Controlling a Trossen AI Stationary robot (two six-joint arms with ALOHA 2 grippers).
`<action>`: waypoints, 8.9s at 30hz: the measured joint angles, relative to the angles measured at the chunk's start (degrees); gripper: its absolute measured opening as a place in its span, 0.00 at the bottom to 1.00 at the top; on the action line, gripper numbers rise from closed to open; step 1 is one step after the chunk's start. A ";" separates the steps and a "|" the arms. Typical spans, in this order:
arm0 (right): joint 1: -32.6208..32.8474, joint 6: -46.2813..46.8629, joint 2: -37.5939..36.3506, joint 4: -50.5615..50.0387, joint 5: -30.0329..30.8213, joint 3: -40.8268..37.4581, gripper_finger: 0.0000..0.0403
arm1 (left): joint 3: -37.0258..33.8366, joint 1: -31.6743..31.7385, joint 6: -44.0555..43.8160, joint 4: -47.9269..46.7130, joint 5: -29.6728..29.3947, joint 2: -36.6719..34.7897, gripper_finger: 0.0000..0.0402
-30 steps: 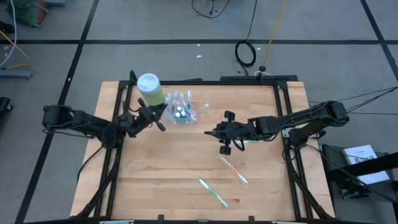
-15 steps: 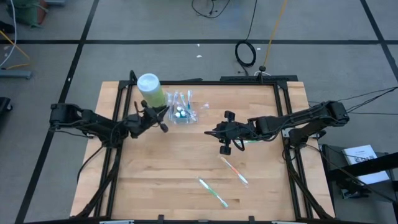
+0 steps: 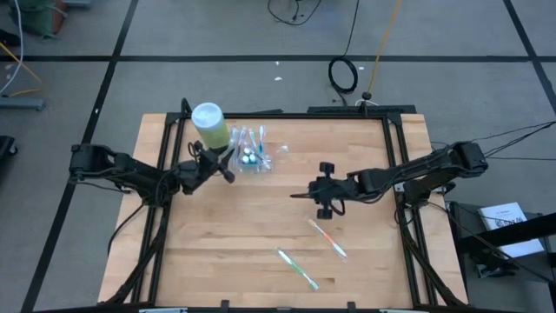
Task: Pick & Place toothbrushing station
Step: Put the orange toothbrush into the transparent organizer, then put the green toothbrush into the transparent organizer
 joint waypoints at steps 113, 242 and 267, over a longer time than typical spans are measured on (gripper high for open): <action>-17.12 -17.29 34.97 78.71 -1.29 9.52 0.00 | 20.37 -29.63 33.72 1.40 -49.28 -0.20 0.60; 23.17 14.35 -11.14 23.76 28.12 -8.53 0.29 | 85.72 -31.33 16.40 -78.00 47.55 39.05 0.02; 16.43 8.75 -13.44 25.93 28.37 -8.52 0.29 | 7.85 -15.05 24.44 2.52 27.18 -11.40 0.01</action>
